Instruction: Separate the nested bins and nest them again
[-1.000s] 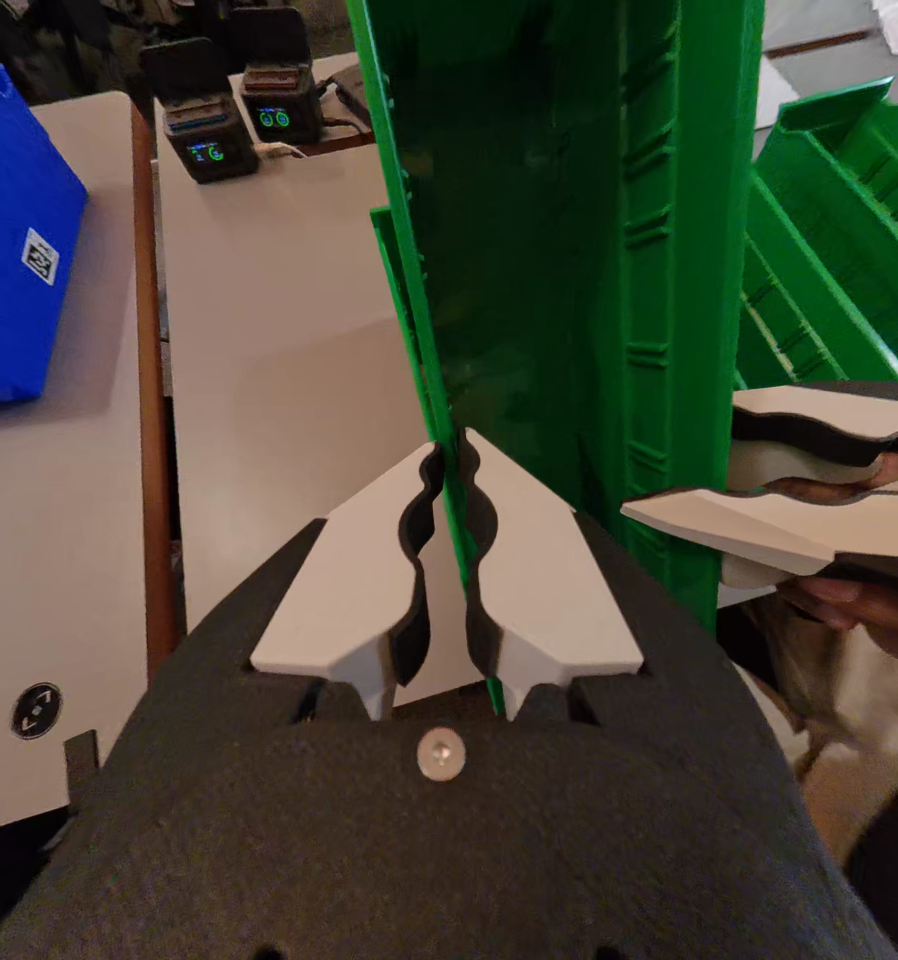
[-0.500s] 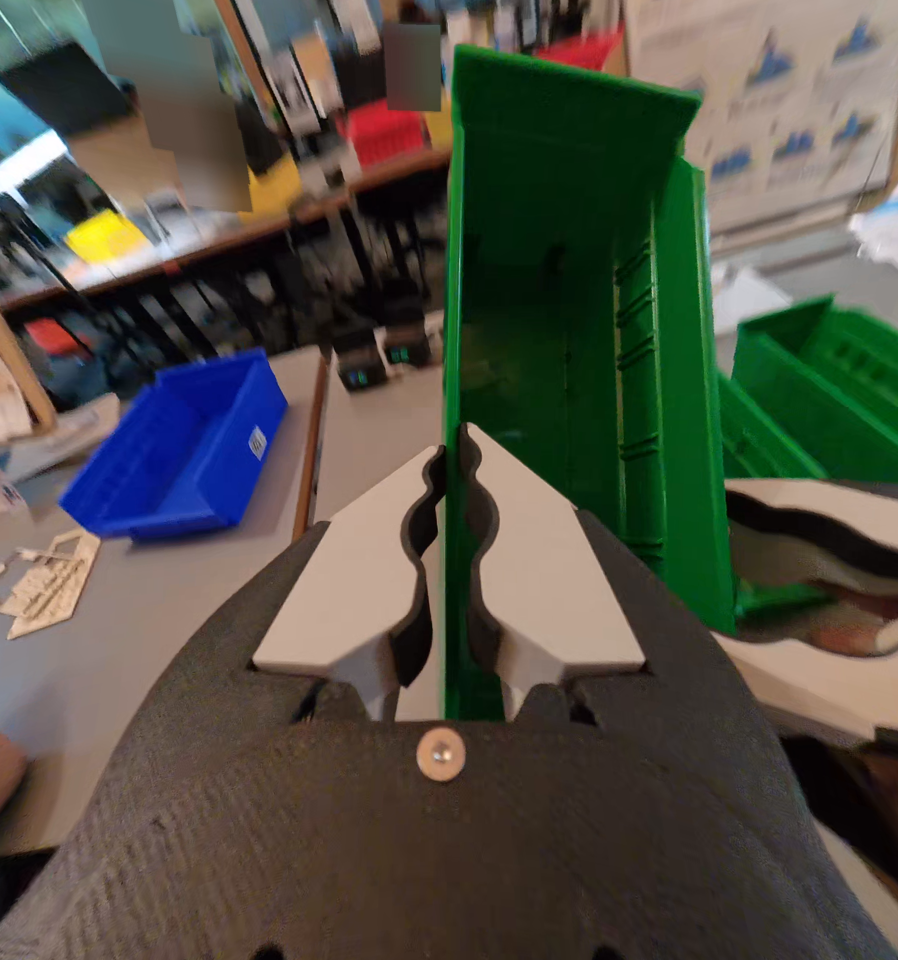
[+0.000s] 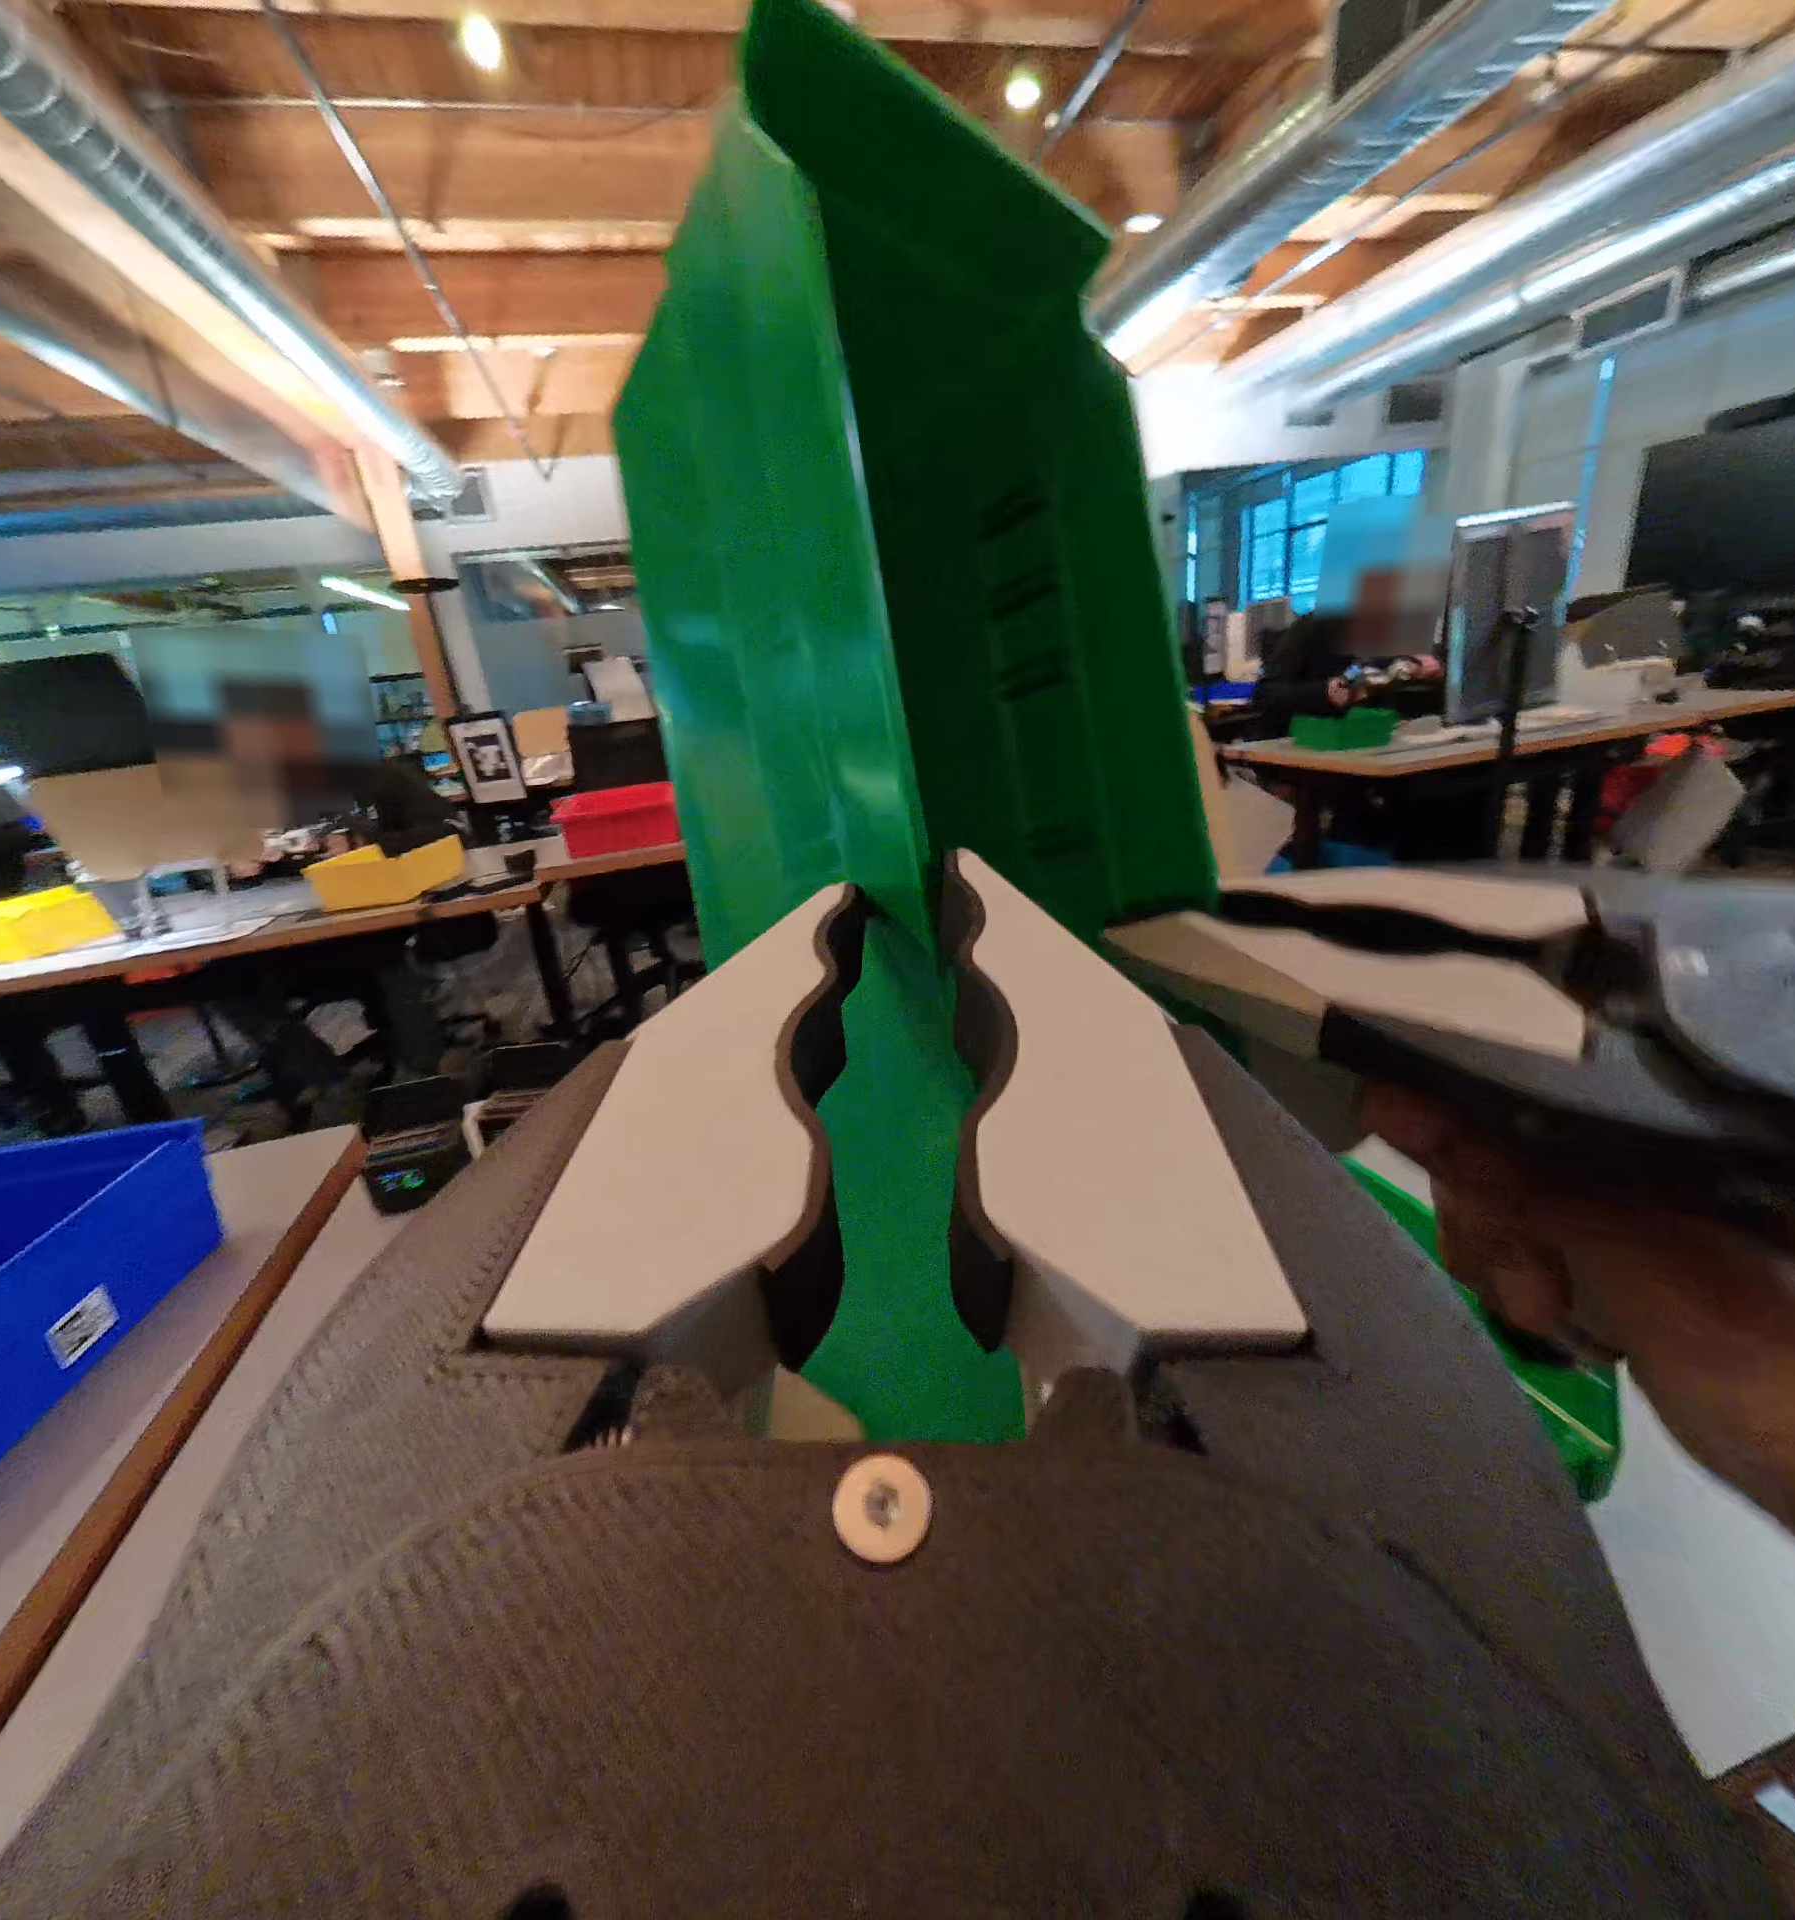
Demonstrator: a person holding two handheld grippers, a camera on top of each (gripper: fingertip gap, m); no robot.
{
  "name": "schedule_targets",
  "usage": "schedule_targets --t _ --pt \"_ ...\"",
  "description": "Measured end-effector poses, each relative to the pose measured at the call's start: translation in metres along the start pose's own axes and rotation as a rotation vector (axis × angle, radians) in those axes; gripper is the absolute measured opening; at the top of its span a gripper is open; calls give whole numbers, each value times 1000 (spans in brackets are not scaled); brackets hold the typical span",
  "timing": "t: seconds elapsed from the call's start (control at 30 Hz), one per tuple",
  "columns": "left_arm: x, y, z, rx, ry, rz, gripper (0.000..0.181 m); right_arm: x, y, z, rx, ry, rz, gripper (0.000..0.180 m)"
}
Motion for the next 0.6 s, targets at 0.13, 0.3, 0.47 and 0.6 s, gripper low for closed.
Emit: schedule_targets --t 0.13,0.3,0.47,0.6 --pt "55 -4 -29 -52 -238 62 18 83 7 29 -73 2 -139 0" --pt "109 -1 -37 -80 -544 368 54 191 -21 108 -156 -240 -191 0" --pt "114 -33 -36 -174 -552 295 53 292 -76 199 -209 -477 -415 1" --pt "93 -72 -32 -204 -433 236 52 324 -143 237 -377 -598 -511 1"
Point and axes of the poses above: each gripper's, where its closed fingertips meet, z back along the fingers, y out of its top, x = y × z across the jaws, the point moved 6 cm from there along z, back along the fingers, and after that the axes turned 2 degrees about -y, right-handed, at the moved point
